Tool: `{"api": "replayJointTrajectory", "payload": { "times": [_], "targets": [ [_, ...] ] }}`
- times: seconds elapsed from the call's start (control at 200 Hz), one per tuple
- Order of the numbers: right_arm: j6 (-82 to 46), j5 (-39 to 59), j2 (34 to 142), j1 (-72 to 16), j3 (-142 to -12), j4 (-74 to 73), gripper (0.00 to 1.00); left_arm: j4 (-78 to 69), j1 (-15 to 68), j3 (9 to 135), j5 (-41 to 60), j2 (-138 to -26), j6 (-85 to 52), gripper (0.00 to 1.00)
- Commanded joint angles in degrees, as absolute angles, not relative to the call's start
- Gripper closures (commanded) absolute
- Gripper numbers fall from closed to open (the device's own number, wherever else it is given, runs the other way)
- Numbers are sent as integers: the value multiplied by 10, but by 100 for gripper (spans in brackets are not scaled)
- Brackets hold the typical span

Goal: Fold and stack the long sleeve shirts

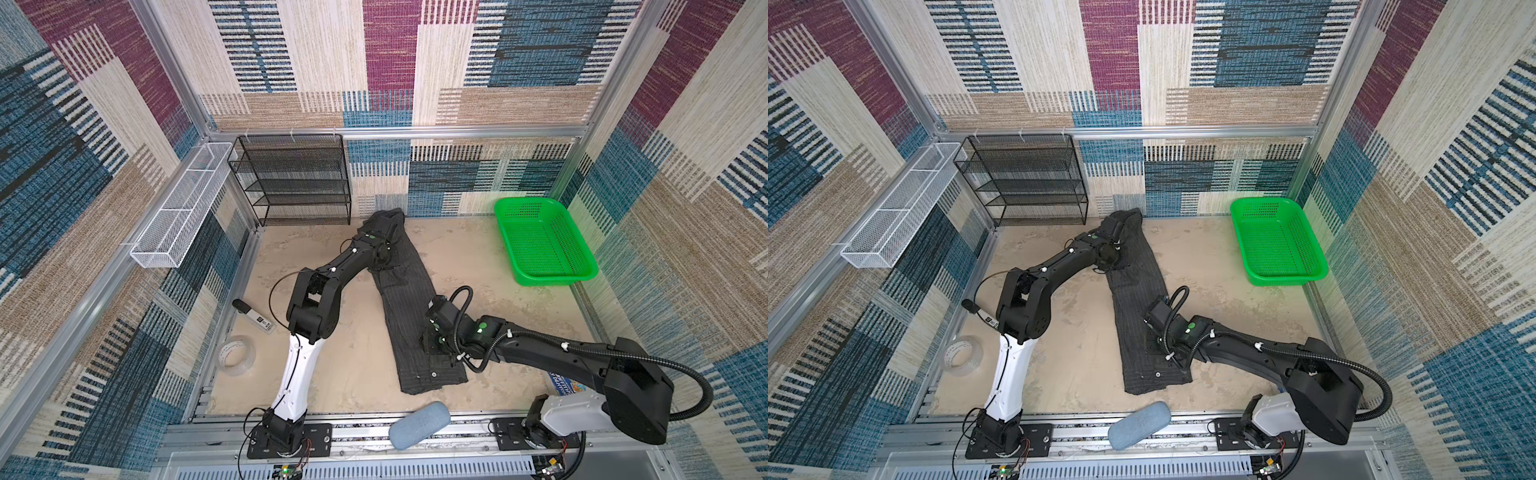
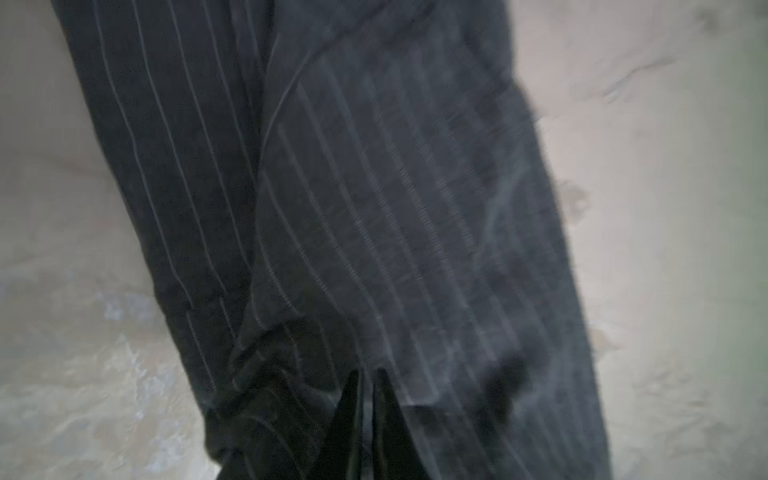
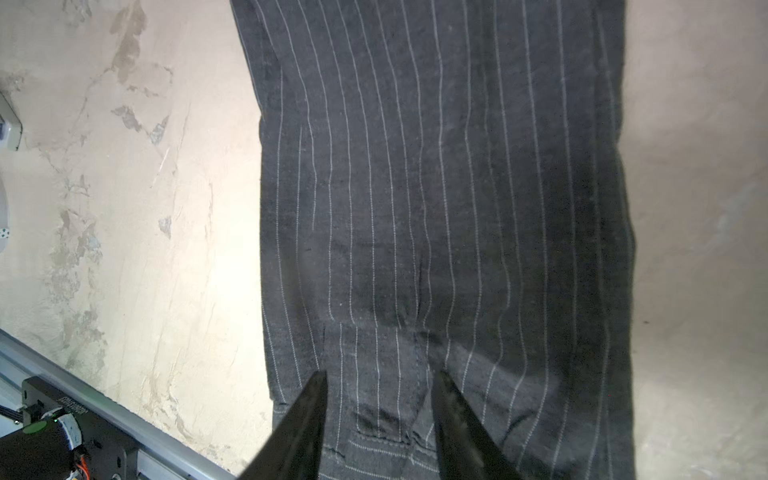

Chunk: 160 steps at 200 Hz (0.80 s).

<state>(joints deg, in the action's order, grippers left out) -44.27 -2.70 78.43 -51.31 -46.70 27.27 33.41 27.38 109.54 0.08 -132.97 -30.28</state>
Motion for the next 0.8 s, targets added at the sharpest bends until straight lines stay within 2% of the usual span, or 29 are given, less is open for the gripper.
{"api": "replayJointTrajectory", "payload": {
  "times": [0.0,0.19,0.416,0.521,0.696,0.796],
  "targets": [
    [-403,-61,784,-504,-485,257,55,279,263,1064,-3,-1336,-342,91],
    [-330,-50,851,-445,-522,171,74,252,239,1044,12,-1344,-355,92],
    [-268,-18,1016,-426,-589,111,89,252,233,1062,25,-1350,-339,92],
    [-280,7,1039,-430,-569,94,90,257,231,1076,30,-1357,-334,92],
    [-320,12,999,-452,-504,97,88,262,226,1090,33,-1357,-330,92],
    [-343,24,974,-479,-488,91,80,270,226,1097,38,-1350,-329,89]
  ]
}}
